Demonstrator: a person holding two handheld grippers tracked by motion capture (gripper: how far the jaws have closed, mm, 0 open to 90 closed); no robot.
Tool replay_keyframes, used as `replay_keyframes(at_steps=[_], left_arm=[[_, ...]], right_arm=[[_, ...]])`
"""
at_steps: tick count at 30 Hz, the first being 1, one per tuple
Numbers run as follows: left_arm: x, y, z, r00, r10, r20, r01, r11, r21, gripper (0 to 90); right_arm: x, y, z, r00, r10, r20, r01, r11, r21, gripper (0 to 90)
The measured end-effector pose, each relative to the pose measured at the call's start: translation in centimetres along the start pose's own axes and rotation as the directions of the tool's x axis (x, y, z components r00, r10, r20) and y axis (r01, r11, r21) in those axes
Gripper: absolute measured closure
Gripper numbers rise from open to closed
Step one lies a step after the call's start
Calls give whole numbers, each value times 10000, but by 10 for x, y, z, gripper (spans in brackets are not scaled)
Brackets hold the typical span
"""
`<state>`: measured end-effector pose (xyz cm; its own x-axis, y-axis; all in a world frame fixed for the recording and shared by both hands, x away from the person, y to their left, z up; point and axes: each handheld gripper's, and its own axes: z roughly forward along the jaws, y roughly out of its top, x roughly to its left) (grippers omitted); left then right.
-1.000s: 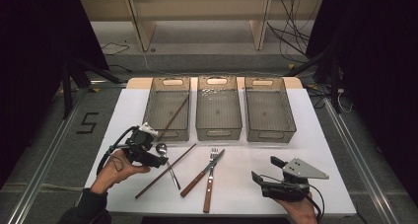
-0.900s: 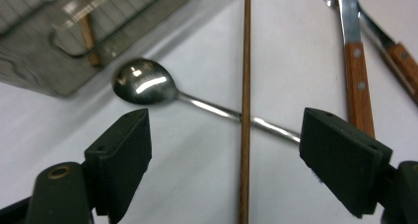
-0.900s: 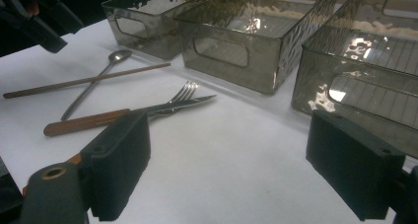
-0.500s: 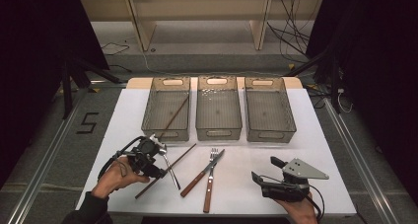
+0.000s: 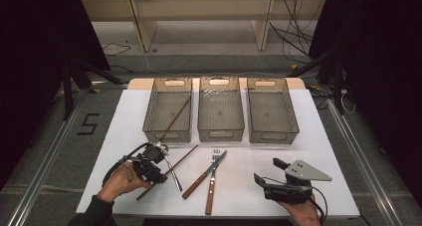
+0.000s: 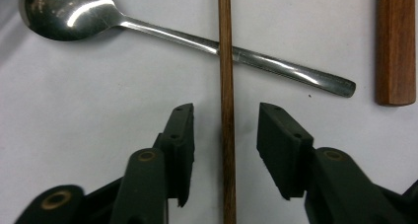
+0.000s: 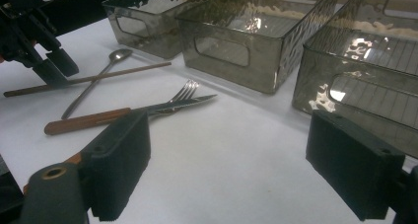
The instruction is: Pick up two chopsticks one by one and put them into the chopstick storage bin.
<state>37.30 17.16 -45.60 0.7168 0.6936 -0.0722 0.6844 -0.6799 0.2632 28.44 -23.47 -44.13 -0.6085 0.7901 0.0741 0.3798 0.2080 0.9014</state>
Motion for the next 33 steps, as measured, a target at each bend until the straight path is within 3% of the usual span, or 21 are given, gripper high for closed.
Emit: replay_keyframes(at_steps=[9,17,27,33], left_arm=[[-2,1,6,9998,193,58,-194,9997,145,710],[-1,1,7,9994,297,-174,-297,9996,44,823],[-1,0,2,9987,503,3,-503,9986,-166,837],[1,-1,-11,9990,445,12,-443,9968,-667,837]], right_arm=[[0,0,0,10000,0,1,0,10000,-4,179],[0,0,0,10000,11,-2,-11,10000,30,179],[0,0,0,10000,-8,5,8,10000,33,179],[0,0,0,10000,-18,7,18,10000,44,180]])
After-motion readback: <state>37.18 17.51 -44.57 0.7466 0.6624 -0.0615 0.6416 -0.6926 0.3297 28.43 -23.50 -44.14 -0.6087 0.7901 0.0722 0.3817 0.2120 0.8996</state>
